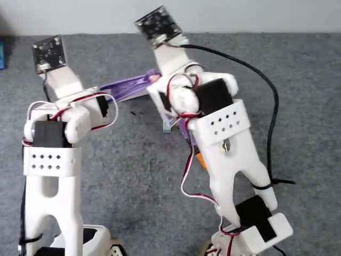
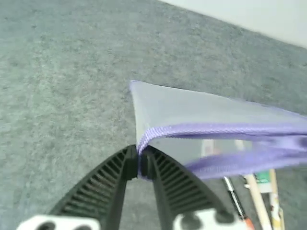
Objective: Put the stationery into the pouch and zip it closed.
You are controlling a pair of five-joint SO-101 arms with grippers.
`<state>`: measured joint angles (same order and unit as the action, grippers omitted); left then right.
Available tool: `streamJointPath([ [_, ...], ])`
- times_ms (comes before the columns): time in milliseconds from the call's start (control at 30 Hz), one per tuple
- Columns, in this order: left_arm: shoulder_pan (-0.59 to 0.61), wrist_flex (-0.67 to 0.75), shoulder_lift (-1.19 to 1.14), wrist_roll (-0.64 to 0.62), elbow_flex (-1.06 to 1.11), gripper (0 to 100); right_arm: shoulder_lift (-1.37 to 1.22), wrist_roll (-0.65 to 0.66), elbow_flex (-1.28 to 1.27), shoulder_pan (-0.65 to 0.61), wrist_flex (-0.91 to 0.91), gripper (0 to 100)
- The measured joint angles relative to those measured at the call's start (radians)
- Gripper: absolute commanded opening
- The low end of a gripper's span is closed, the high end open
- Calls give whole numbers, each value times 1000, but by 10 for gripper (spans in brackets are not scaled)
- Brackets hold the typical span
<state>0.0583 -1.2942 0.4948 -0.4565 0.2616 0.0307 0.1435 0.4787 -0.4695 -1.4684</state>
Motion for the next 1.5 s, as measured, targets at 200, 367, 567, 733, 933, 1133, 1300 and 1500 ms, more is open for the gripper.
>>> streamJointPath([
  [200,32,-11,0,29,0,9,23,31,0,51,0,8],
  [367,32,-81,0,35,-14,9,51,35,0,54,-21,8],
  [567,32,-255,0,86,-137,9,114,35,0,37,-133,8],
  [733,40,-376,0,121,-308,9,172,35,0,-5,-167,8],
  [933,41,-440,0,153,-494,10,184,35,0,-20,-193,8],
  [1133,46,-440,0,155,-448,10,184,35,0,-20,-199,13],
  [1300,48,-430,12,157,-382,10,184,35,0,-23,-275,163],
  [1500,54,-430,14,157,-359,10,273,35,0,-17,-282,180],
])
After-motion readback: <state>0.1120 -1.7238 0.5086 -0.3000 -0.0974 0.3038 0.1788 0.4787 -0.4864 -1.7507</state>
